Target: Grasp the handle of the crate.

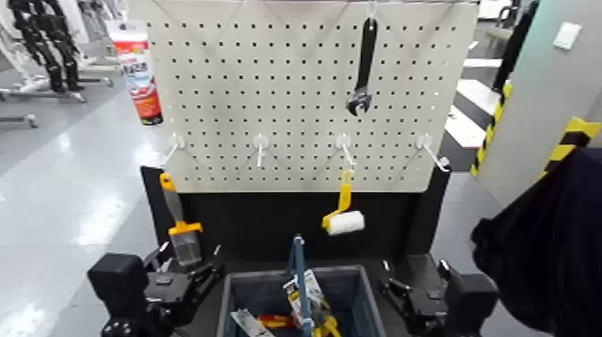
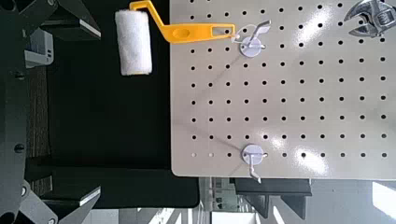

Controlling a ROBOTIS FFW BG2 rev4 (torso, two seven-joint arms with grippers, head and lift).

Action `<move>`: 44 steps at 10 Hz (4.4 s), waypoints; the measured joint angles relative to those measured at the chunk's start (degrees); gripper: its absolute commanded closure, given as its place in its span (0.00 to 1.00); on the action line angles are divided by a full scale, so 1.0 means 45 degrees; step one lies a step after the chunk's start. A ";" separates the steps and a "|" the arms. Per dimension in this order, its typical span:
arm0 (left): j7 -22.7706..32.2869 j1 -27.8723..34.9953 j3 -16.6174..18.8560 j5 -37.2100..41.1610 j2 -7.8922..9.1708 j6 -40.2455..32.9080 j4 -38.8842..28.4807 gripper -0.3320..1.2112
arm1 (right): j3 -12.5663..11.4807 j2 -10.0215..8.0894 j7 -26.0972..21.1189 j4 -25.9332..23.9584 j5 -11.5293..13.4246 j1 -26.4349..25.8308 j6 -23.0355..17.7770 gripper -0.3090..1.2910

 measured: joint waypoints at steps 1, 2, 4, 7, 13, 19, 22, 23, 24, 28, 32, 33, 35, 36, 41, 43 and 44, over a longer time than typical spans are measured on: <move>-0.0062 -0.0002 0.0023 0.0023 -0.0013 0.0045 0.0000 0.40 | 0.0012 0.0000 0.0000 0.0002 0.0000 0.0000 0.0003 0.28; -0.0097 -0.0002 0.0045 0.0042 -0.0027 0.0064 0.0000 0.40 | 0.0019 0.0000 -0.0002 0.0003 0.0000 0.0000 0.0004 0.28; -0.0216 -0.0019 0.0096 0.0196 -0.0070 0.0154 0.0001 0.41 | 0.0020 0.0007 -0.0001 0.0003 -0.0013 0.0000 0.0018 0.28; -0.1147 -0.0429 0.0486 0.1643 -0.0189 0.1296 0.0000 0.41 | 0.0020 0.0017 -0.0017 0.0003 -0.0029 0.0000 0.0056 0.28; -0.1500 -0.1988 0.1147 0.8433 0.0694 0.6423 0.0312 0.40 | 0.0068 -0.0047 -0.0017 0.0003 -0.0090 -0.0074 0.0148 0.28; -0.2488 -0.3398 0.0581 1.4404 0.1438 0.8655 0.3145 0.40 | 0.0092 -0.0077 -0.0017 0.0031 -0.0207 -0.0100 0.0023 0.28; -0.3262 -0.4600 -0.0655 1.5866 0.1641 0.8896 0.5027 0.40 | 0.0090 -0.0059 -0.0017 0.0067 -0.0259 -0.0098 -0.0075 0.28; -0.3371 -0.4924 -0.0983 1.6169 0.1686 0.9051 0.5465 0.40 | 0.0089 -0.0054 -0.0004 0.0077 -0.0270 -0.0098 -0.0096 0.28; -0.3378 -0.5153 -0.1221 1.6422 0.1742 0.9144 0.5784 0.41 | 0.0087 -0.0045 -0.0004 0.0089 -0.0273 -0.0087 -0.0127 0.28; -0.3503 -0.5496 -0.1844 1.7428 0.1795 0.9192 0.6591 0.73 | 0.0072 -0.0020 0.0003 0.0105 -0.0291 -0.0061 -0.0195 0.28; -0.3773 -0.5467 -0.1915 1.7649 0.1678 0.9146 0.6900 0.97 | 0.0077 -0.0019 0.0003 0.0104 -0.0323 -0.0058 -0.0212 0.28; -0.3782 -0.5437 -0.1888 1.7655 0.1647 0.9124 0.6917 0.97 | 0.0068 -0.0019 0.0003 0.0102 -0.0330 -0.0058 -0.0212 0.28; -0.3777 -0.5382 -0.1849 1.7661 0.1617 0.9095 0.6910 0.97 | 0.0058 -0.0019 0.0003 0.0101 -0.0332 -0.0059 -0.0212 0.28; -0.3776 -0.5345 -0.1832 1.7662 0.1605 0.9072 0.6858 0.98 | 0.0058 -0.0020 0.0003 0.0101 -0.0332 -0.0057 -0.0208 0.28; -0.3798 -0.4904 -0.1798 1.7961 0.1475 0.8916 0.6118 0.98 | 0.0022 0.0000 0.0003 0.0102 -0.0332 -0.0036 -0.0174 0.28; -0.3583 -0.4620 -0.1785 1.8327 0.1467 0.8911 0.5566 0.98 | 0.0020 0.0000 0.0003 0.0116 -0.0323 -0.0030 -0.0173 0.28; -0.3515 -0.4510 -0.1784 1.8490 0.1488 0.8902 0.5345 0.98 | 0.0020 0.0000 0.0003 0.0119 -0.0318 -0.0024 -0.0173 0.28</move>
